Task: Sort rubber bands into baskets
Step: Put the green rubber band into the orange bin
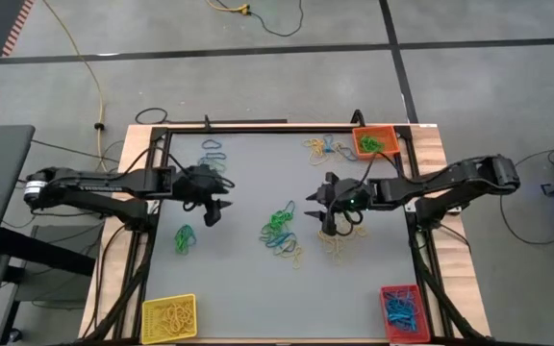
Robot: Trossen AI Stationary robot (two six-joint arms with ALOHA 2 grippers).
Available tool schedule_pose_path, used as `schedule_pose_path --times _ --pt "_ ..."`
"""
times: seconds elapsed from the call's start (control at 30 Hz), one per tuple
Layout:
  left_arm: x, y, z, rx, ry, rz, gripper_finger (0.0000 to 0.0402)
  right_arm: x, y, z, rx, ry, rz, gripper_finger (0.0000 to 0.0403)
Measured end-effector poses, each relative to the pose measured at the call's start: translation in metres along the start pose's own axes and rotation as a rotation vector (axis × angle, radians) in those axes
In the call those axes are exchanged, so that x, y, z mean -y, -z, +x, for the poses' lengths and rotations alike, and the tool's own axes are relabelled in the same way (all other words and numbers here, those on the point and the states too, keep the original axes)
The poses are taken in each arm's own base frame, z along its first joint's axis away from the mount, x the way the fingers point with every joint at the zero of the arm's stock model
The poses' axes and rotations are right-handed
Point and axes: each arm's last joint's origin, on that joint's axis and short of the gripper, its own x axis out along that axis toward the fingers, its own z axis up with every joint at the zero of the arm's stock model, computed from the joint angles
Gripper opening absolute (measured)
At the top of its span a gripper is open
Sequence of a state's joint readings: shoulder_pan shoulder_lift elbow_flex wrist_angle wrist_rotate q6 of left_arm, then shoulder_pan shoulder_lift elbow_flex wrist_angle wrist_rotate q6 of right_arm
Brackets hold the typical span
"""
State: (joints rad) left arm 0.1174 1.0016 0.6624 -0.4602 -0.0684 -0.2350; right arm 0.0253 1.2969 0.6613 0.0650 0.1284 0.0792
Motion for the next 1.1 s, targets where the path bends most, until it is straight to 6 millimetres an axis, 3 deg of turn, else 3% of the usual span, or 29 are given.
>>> schedule_pose_path --times 0.2,0.4,0.8,1.1 --pt "-0.002 0.002 0.0 0.018 -0.148 -0.017 0.0183 -0.006 -0.001 -0.001 0.011 -0.021 -0.012 0.024" --pt "-0.018 -0.001 0.009 0.02 -0.382 0.0 0.0183 -0.007 -0.002 -0.001 0.028 -0.022 -0.01 0.024" --pt "-0.067 0.008 0.053 -0.214 -0.442 -0.121 0.0183 -0.007 -0.003 -0.001 0.04 -0.022 -0.009 0.024" --pt "-0.105 0.014 0.057 -0.274 -0.444 -0.264 0.0183 -0.007 -0.003 -0.001 0.041 -0.022 -0.009 0.024"
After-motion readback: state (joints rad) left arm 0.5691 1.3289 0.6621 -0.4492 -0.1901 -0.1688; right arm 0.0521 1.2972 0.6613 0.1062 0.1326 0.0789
